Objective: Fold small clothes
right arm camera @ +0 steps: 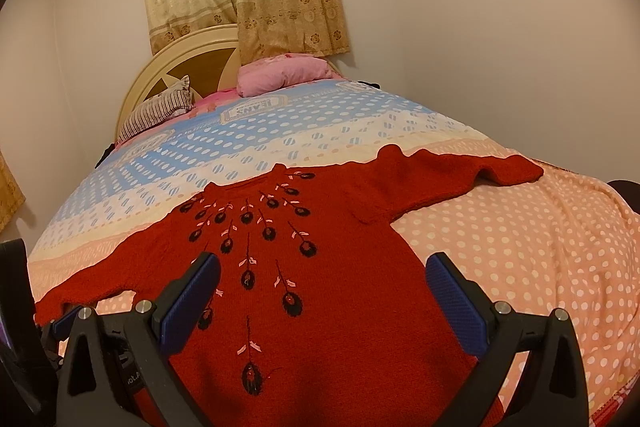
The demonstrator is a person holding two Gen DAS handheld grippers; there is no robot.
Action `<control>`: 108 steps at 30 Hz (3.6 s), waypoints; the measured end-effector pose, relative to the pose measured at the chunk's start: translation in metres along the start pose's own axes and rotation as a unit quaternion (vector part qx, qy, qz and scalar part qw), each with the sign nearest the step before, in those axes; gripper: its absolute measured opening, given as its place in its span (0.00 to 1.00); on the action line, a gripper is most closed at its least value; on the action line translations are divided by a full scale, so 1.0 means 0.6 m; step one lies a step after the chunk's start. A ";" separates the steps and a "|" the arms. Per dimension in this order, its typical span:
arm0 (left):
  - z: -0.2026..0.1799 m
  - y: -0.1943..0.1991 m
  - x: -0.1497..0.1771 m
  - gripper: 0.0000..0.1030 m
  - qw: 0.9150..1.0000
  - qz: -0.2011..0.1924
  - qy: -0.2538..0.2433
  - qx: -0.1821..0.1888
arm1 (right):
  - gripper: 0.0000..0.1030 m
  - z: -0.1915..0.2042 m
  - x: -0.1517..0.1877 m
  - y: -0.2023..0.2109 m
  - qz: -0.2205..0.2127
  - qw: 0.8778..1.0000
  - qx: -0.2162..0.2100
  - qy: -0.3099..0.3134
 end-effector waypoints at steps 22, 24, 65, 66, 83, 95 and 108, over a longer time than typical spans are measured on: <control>0.000 -0.006 0.001 0.95 1.000 0.005 -0.002 -0.001 | 0.99 -0.003 0.002 -0.002 0.001 1.000 0.003 -0.002; 0.000 -0.008 0.001 0.95 1.000 0.005 -0.003 -0.003 | 0.99 -0.003 0.002 -0.003 0.001 1.000 0.003 -0.003; 0.021 -0.196 -0.049 1.00 0.996 0.066 0.064 0.018 | 0.74 -0.680 -0.196 -0.360 0.119 0.930 0.055 -0.344; 0.022 -0.198 -0.050 1.00 0.996 0.066 0.063 0.018 | 0.63 -0.682 -0.199 -0.367 0.123 0.930 0.059 -0.342; 0.023 -0.200 -0.052 1.00 0.995 0.066 0.067 0.027 | 0.05 -0.699 -0.316 -0.191 0.017 0.954 0.083 -0.286; 0.035 -0.179 -0.051 1.00 0.992 0.047 0.089 0.078 | 0.05 -0.275 -0.392 -0.153 0.017 0.994 -0.061 -0.085; 0.180 -0.105 -0.053 1.00 0.988 0.006 0.138 0.074 | 0.05 0.172 -0.273 -0.269 0.083 0.982 -0.160 0.058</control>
Point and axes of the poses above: each gripper's, at about its wrist camera, not at the fingertips, and y roughly against the way its jaws point, z to its left, x to its underside, the point moved 8 cm from there along -y, roughly the way its jaws point, and after that the axes turned 14 degrees about z, right-handed, at the moved point
